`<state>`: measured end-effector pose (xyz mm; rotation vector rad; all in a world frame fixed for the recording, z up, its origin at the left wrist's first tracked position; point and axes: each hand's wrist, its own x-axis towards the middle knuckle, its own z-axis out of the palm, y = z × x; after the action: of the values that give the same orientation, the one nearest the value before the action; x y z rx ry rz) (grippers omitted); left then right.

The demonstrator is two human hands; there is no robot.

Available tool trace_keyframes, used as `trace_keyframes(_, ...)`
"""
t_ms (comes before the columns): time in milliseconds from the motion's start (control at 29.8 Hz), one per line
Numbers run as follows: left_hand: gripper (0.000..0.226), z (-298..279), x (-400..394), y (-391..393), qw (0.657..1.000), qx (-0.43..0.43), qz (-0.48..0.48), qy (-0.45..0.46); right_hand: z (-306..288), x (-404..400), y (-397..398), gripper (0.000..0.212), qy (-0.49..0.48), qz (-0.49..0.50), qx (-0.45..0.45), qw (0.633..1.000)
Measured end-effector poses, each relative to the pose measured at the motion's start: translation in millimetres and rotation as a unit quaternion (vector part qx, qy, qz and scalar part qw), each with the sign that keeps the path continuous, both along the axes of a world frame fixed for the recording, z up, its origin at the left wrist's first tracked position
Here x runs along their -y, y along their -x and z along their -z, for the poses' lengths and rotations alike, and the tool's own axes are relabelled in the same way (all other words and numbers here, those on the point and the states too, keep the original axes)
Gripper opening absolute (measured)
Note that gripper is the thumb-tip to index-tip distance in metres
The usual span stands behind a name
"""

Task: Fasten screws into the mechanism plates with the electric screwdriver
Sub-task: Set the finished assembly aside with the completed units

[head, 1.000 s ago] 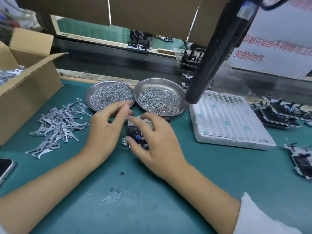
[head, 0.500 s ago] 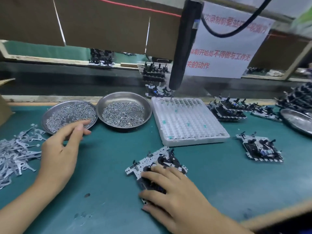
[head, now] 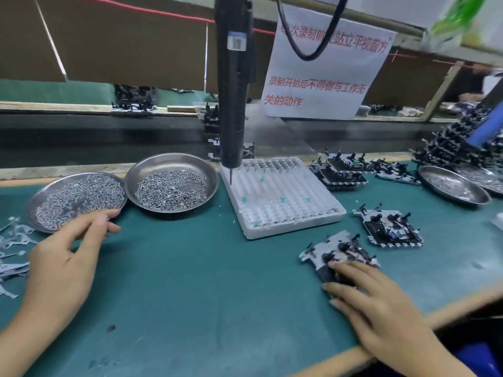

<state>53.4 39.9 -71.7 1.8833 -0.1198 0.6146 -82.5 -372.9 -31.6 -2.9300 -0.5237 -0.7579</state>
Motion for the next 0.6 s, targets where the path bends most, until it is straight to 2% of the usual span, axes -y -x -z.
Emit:
trace_keyframes(67, 0.041, -0.1, -0.4, -0.5, 1.000, 0.001, -0.001, -0.005, -0.7, 11.7, -8.1, 0.062, -0.019, 0.051, -0.010, 0.998)
trace_keyframes(134, 0.042, -0.4, 0.2, -0.6, 1.000, 0.001, 0.000, -0.003, 1.4, 22.1, -13.2, 0.062, -0.028, 0.083, -0.016, 0.996)
trace_keyframes(168, 0.042, -0.4, 0.3, -0.5, 1.000, 0.000, 0.000, -0.002, 2.7, 26.5, -15.5, 0.049, -0.037, 0.102, -0.020, 0.994)
trace_keyframes(235, 0.043, -0.5, 1.1, -0.2, 1.000, -0.004, -0.003, -0.004, 5.7, 35.3, -21.1, 0.009, -0.043, 0.151, -0.012, 0.987)
trace_keyframes(302, 0.045, -1.9, 2.2, 0.9, 1.000, -0.006, -0.007, -0.006, 7.2, 45.5, -30.7, 0.021, -0.055, 0.198, -0.044, 0.978)
trace_keyframes(436, 0.046, -8.1, 5.6, 5.6, 1.000, -0.008, -0.011, -0.002, -1.0, 56.5, -50.7, 0.024, -0.079, 0.289, -0.076, 0.951)
trace_keyframes(537, 0.043, -14.4, 10.8, 10.6, 1.000, -0.004, -0.016, -0.005, -9.7, 48.1, -71.1, 0.039, -0.125, 0.260, -0.080, 0.954)
trace_keyframes(604, 0.037, -18.8, 14.7, 13.2, 1.000, 0.004, -0.022, -0.009, -17.3, 29.8, -88.4, 0.053, -0.191, 0.234, -0.116, 0.946)
